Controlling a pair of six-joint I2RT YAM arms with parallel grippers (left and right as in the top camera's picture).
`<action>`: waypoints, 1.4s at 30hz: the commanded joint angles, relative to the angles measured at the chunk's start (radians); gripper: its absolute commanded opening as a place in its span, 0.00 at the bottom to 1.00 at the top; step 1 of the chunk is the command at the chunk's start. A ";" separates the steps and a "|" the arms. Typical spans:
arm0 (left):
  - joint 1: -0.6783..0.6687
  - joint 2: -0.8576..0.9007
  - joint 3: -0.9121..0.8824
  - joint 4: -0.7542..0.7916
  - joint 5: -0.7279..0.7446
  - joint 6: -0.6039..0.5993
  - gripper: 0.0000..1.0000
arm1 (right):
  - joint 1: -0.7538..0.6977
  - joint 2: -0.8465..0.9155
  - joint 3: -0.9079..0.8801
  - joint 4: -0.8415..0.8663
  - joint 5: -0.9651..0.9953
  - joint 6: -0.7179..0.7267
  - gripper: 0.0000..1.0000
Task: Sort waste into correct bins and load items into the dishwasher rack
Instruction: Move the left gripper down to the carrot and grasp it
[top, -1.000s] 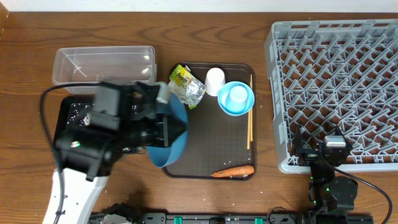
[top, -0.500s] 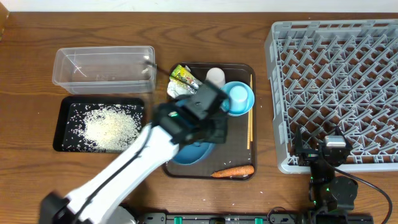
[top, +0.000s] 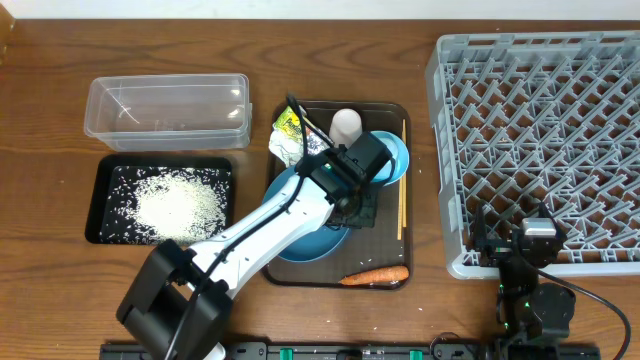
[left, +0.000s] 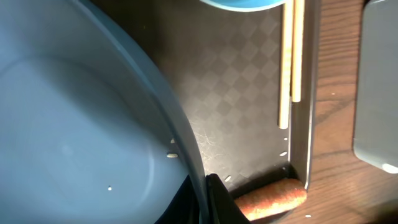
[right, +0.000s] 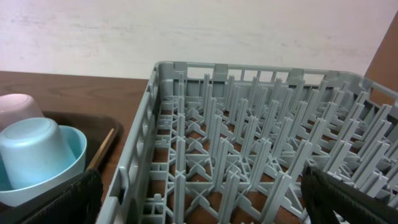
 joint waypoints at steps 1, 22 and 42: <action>0.000 0.006 0.003 0.003 -0.024 -0.005 0.11 | 0.018 -0.005 -0.002 -0.005 0.010 -0.013 0.99; 0.005 -0.136 0.175 -0.357 0.030 0.023 0.67 | 0.018 -0.005 -0.002 -0.005 0.010 -0.013 0.99; -0.351 -0.098 0.069 -0.272 -0.156 0.337 0.70 | 0.018 -0.005 -0.001 -0.005 0.010 -0.013 0.99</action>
